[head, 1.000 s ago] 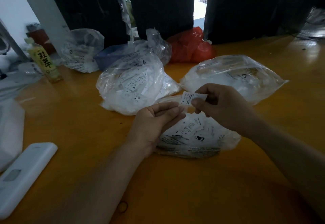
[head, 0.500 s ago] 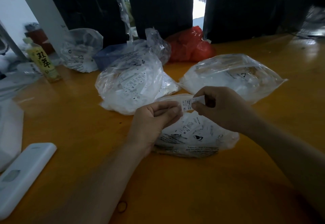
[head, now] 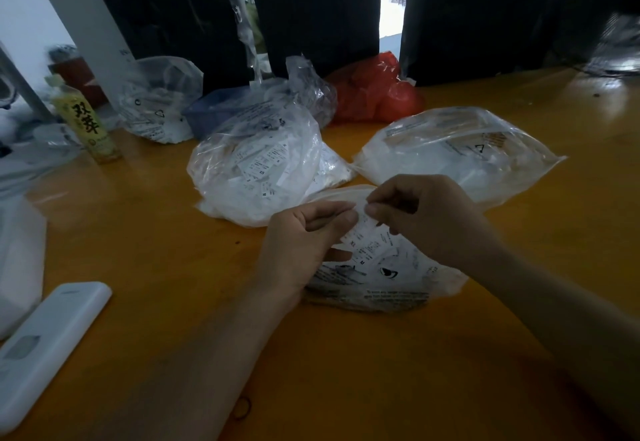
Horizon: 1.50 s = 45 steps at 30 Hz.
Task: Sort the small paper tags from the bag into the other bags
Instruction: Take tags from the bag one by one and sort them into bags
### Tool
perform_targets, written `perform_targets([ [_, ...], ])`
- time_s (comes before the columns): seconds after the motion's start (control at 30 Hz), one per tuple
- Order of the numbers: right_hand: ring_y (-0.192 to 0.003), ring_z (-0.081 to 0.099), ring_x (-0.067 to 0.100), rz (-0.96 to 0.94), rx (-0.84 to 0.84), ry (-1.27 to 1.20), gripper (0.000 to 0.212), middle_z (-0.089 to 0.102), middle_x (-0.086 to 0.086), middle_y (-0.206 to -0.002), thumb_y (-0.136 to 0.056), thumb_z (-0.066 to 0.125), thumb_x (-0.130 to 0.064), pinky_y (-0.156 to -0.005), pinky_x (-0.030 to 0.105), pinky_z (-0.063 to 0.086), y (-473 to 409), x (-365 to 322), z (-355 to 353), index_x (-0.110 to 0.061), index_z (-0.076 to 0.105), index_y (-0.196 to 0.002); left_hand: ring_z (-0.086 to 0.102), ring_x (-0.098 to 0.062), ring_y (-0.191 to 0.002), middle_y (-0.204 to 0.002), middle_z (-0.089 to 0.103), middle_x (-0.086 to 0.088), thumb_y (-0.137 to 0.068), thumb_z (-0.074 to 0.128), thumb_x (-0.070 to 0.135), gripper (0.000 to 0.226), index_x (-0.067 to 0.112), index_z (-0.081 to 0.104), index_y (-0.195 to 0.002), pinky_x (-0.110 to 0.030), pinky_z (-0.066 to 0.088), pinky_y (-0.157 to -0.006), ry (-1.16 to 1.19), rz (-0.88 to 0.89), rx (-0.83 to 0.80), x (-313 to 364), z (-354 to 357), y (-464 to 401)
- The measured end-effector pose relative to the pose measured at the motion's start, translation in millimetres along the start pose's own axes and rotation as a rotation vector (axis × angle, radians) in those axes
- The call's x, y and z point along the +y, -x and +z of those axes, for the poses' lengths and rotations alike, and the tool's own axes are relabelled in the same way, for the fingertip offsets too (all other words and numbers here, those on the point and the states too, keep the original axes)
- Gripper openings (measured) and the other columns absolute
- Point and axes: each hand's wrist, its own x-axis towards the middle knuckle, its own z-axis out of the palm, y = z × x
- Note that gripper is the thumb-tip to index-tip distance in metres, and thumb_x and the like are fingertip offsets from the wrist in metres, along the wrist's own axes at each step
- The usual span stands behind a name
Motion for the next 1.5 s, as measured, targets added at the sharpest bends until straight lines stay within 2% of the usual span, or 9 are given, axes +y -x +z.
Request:
perform_targets([
  [0.4,-0.076,0.066,-0.006,-0.07,0.049,0.018,0.008,0.07,-0.022,-0.079,-0.089,0.077,-0.027,-0.068,0.007,0.049,3,-8,6,-0.033,0.076,-0.096,0.078,-0.015,-0.091,-0.098,0.081,-0.001,-0.073,0.084,0.034,0.027,0.021,0.083,-0.097,-0.024,0.062,-0.064,0.147,-0.058,0.049,0,0,-3],
  [0.57,-0.071,0.067,-0.007,-0.008,0.137,-0.092,0.011,0.071,-0.025,-0.08,-0.09,0.076,-0.025,-0.063,0.005,0.048,-3,-2,-4,-0.034,0.073,-0.093,0.078,-0.011,-0.09,-0.099,0.081,0.006,-0.09,0.079,0.012,0.028,0.024,0.073,-0.115,-0.019,0.059,-0.072,-0.139,0.168,0.052,4,-4,-4],
  [0.77,-0.078,0.06,-0.016,0.049,0.35,0.107,0.009,0.065,-0.025,-0.084,-0.097,0.066,-0.027,-0.068,-0.005,0.039,-19,23,-27,-0.026,0.073,-0.103,0.068,-0.002,-0.065,-0.094,0.078,0.007,-0.094,0.073,0.01,0.032,0.029,0.073,-0.12,-0.017,0.054,-0.053,-0.499,0.505,0.476,27,-44,-24],
  [0.87,-0.073,0.056,-0.007,0.118,0.428,0.228,0.014,0.067,-0.012,-0.088,-0.098,0.064,-0.023,-0.063,-0.006,0.033,-26,44,-39,-0.015,0.075,-0.103,0.073,-0.013,-0.087,-0.112,0.077,-0.004,-0.096,0.068,0.008,0.027,0.02,0.076,-0.12,-0.036,0.063,-0.075,-0.62,0.43,0.7,36,-74,-47],
  [1.0,-0.074,0.053,-0.001,0.143,0.43,0.288,0.013,0.064,-0.008,-0.091,-0.099,0.064,-0.021,-0.064,0.0,0.036,-26,62,-40,-0.013,0.075,-0.102,0.069,-0.018,-0.107,-0.127,0.074,-0.007,-0.099,0.064,0.007,0.027,0.015,0.076,-0.123,-0.005,0.039,-0.092,-1.001,0.267,0.456,29,-78,-74],
  [1.2,-0.075,0.054,-0.006,0.102,0.376,0.297,0.008,0.061,-0.014,-0.087,-0.098,0.065,-0.021,-0.067,0.01,0.036,-26,66,-32,-0.017,0.072,-0.1,0.04,-0.033,-0.144,-0.151,0.058,-0.004,-0.107,0.04,0.017,0.043,0.026,0.062,-0.143,-0.051,0.027,-0.121,-1.193,0.148,0.103,36,-58,-101],
  [1.3,-0.077,0.054,-0.006,0.091,0.35,0.284,0.008,0.057,-0.019,-0.083,-0.1,0.063,-0.021,-0.068,0.01,0.036,-25,64,-31,-0.017,0.07,-0.099,0.035,-0.034,-0.142,-0.152,0.055,-0.002,-0.105,0.036,0.016,0.045,0.025,0.066,-0.138,-0.048,0.025,-0.115,-1.267,0.241,0.201,36,-62,-99],
  [1.4,-0.077,0.053,-0.007,0.098,0.353,0.282,0.011,0.06,-0.013,-0.086,-0.101,0.061,-0.023,-0.067,0.01,0.036,-26,64,-31,-0.017,0.07,-0.101,0.055,-0.029,-0.113,-0.118,0.066,-0.01,-0.098,0.041,0.021,0.036,0.015,0.073,-0.112,-0.041,0.046,-0.088,-1.179,0.545,0.435,35,-68,-83],
  [1.5,-0.076,0.051,-0.008,0.118,0.332,0.291,0.012,0.058,-0.016,-0.085,-0.102,0.059,-0.026,-0.066,0.009,0.034,-26,65,-29,-0.019,0.07,-0.102,0.058,-0.014,-0.078,-0.088,0.065,0.005,-0.097,0.053,0.031,0.02,0.021,0.07,-0.096,-0.028,0.038,-0.063,-1.291,0.416,0.185,31,-70,-78],
])
